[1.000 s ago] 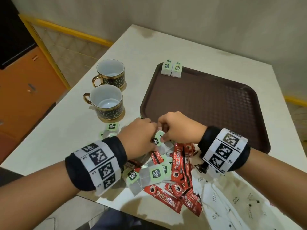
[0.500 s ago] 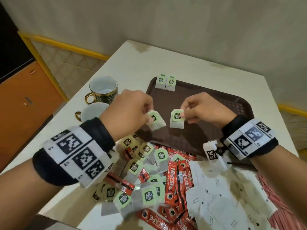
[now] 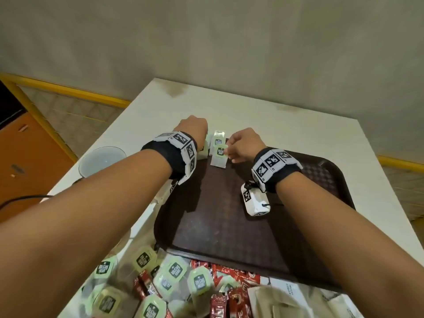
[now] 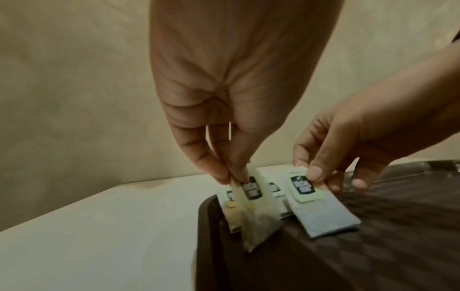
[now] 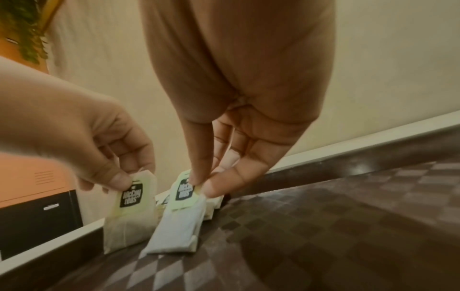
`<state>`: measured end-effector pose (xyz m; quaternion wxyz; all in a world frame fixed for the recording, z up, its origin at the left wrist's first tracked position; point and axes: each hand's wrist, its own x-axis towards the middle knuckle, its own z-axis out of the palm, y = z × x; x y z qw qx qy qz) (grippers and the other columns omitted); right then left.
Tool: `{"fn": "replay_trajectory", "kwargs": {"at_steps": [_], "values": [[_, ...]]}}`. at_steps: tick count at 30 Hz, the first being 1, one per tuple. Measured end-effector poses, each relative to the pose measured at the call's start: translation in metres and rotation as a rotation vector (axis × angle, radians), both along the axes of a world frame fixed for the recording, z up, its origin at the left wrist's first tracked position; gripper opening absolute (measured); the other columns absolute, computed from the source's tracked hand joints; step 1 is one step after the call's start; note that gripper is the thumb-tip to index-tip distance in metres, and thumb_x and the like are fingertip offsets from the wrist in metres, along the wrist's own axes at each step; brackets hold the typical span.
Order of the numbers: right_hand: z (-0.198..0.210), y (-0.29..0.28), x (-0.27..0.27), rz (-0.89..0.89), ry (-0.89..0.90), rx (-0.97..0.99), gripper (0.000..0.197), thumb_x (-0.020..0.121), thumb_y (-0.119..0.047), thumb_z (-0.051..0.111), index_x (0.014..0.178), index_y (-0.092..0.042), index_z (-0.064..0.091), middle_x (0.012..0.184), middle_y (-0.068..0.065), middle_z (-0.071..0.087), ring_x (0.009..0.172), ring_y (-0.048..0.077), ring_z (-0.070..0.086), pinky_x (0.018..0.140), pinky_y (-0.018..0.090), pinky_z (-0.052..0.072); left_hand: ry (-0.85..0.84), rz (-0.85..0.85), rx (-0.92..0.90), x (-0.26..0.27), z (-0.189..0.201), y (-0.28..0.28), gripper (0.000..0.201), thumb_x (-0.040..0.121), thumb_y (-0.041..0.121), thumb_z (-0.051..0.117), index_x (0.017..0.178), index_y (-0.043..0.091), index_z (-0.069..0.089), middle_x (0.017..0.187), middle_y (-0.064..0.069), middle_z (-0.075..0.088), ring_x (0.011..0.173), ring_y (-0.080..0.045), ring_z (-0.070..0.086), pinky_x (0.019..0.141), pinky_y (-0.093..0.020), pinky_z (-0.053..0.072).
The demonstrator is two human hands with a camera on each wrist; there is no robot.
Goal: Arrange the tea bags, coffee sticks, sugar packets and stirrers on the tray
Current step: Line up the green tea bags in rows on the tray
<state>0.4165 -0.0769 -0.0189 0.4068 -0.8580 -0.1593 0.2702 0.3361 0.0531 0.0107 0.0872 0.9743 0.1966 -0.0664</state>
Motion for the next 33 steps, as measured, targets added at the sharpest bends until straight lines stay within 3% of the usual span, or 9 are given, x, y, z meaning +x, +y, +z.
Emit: {"fn": "replay_trajectory", "kwargs": {"at_steps": [10, 13, 22, 27, 30, 33], "values": [[-0.012, 0.016, 0.013, -0.01, -0.084, -0.057, 0.024, 0.077, 0.007, 0.075, 0.066, -0.007, 0.059, 0.074, 0.014, 0.065, 0.069, 0.028, 0.069, 0.07, 0.04, 0.062, 0.03, -0.002, -0.08, 0.028, -0.01, 0.015, 0.026, 0.085, -0.002, 0.062, 0.109, 0.006, 0.069, 0.118, -0.018, 0.061, 0.104, -0.036, 0.062, 0.09, -0.038, 0.052], [-0.013, 0.02, 0.012, -0.016, -0.099, -0.054, 0.024, 0.076, 0.007, 0.076, 0.065, -0.007, 0.059, 0.074, 0.016, 0.066, 0.076, 0.033, 0.072, 0.071, 0.042, 0.062, 0.023, -0.009, -0.069, 0.028, -0.014, 0.018, 0.024, 0.082, -0.002, 0.065, 0.104, 0.007, 0.07, 0.116, -0.017, 0.063, 0.102, -0.036, 0.063, 0.089, -0.039, 0.053], [-0.017, 0.022, 0.015, -0.07, -0.09, -0.04, 0.023, 0.074, 0.006, 0.078, 0.065, -0.005, 0.06, 0.08, 0.02, 0.069, 0.075, 0.035, 0.073, 0.069, 0.044, 0.062, -0.01, -0.038, -0.031, 0.03, -0.021, 0.021, 0.028, 0.08, -0.008, 0.061, 0.103, 0.006, 0.068, 0.114, -0.017, 0.06, 0.099, -0.037, 0.061, 0.086, -0.04, 0.053], [-0.015, 0.019, 0.014, -0.073, -0.121, -0.044, 0.02, 0.072, 0.004, 0.08, 0.078, -0.002, 0.061, 0.087, 0.022, 0.071, 0.075, 0.035, 0.073, 0.069, 0.046, 0.062, -0.064, -0.039, 0.03, 0.023, -0.023, 0.022, 0.029, 0.082, -0.008, 0.057, 0.107, 0.006, 0.065, 0.112, -0.017, 0.06, 0.099, -0.037, 0.06, 0.087, -0.043, 0.054], [-0.003, 0.006, 0.007, -0.072, -0.165, -0.018, 0.017, 0.077, 0.001, 0.078, 0.08, -0.002, 0.061, 0.083, 0.018, 0.071, 0.07, 0.03, 0.072, 0.067, 0.042, 0.062, -0.127, -0.071, 0.034, 0.01, -0.007, 0.02, 0.028, 0.083, -0.007, 0.056, 0.105, 0.006, 0.065, 0.112, -0.016, 0.06, 0.1, -0.036, 0.061, 0.087, -0.042, 0.053], [0.021, -0.015, -0.018, 0.012, -0.212, 0.004, 0.013, 0.079, 0.0, 0.075, 0.08, -0.002, 0.062, 0.075, 0.012, 0.065, 0.063, 0.022, 0.066, 0.062, 0.032, 0.062, -0.138, -0.151, -0.02, -0.017, 0.027, 0.009, 0.021, 0.083, -0.001, 0.063, 0.1, 0.011, 0.067, 0.106, -0.01, 0.063, 0.096, -0.031, 0.062, 0.076, -0.034, 0.048]]}}
